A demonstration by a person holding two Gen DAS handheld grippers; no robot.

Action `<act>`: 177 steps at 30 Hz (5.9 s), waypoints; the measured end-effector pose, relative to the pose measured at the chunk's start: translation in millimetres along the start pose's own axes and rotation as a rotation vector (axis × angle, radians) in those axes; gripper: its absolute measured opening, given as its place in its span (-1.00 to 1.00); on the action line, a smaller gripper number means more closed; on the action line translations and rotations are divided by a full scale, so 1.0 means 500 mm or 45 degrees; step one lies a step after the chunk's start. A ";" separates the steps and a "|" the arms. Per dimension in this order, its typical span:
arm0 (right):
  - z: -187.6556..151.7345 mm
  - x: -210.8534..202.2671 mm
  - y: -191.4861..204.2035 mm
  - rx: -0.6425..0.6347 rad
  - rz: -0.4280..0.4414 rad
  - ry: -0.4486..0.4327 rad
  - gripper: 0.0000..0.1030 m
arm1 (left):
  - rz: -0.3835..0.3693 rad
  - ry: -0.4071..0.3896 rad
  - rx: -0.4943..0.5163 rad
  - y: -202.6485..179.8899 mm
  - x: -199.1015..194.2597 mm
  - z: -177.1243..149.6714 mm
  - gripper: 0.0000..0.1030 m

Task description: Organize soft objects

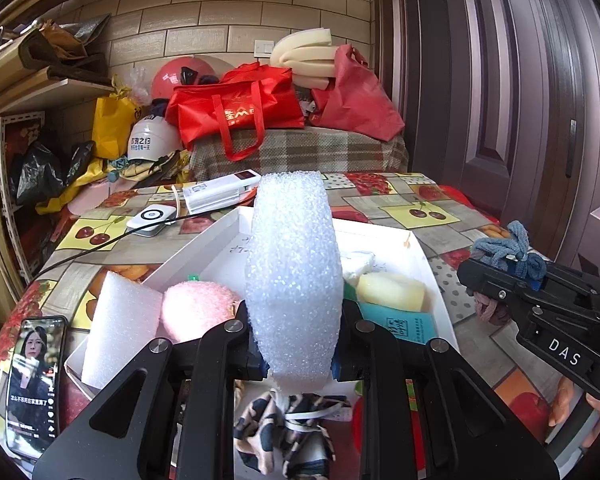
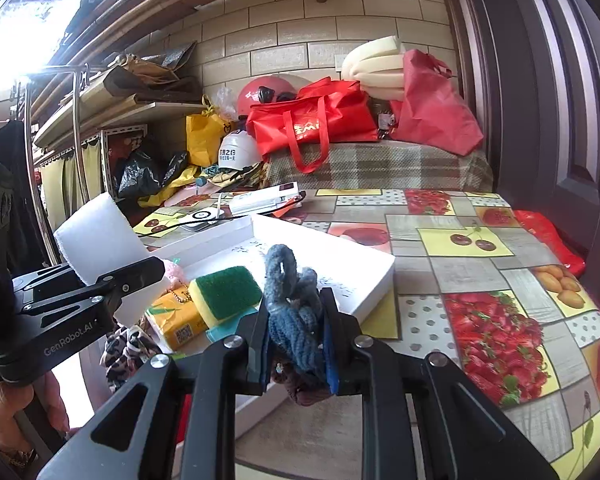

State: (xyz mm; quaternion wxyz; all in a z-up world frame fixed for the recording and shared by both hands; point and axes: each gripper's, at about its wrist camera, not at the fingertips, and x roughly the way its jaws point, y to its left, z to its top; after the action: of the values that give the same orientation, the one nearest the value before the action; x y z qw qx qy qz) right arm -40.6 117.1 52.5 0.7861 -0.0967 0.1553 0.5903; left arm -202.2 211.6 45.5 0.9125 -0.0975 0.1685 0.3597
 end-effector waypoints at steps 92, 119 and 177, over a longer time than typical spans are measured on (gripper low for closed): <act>0.024 -0.003 0.004 0.111 0.036 -0.196 0.99 | 0.195 -0.048 -0.058 0.059 0.012 0.015 0.99; -0.060 -0.278 -0.088 0.153 -0.377 -0.333 1.00 | 0.424 0.038 0.060 -0.126 -0.137 -0.056 0.99; -0.077 -0.300 -0.112 0.178 -0.377 -0.335 1.00 | 0.363 0.135 0.093 -0.191 -0.105 -0.056 0.99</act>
State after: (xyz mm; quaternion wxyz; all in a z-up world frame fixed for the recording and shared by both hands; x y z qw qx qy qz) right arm -30.3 -46.2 68.4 0.8826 0.0141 0.0761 0.4638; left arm -179.1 101.5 45.2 0.8450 -0.0582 0.2415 0.4736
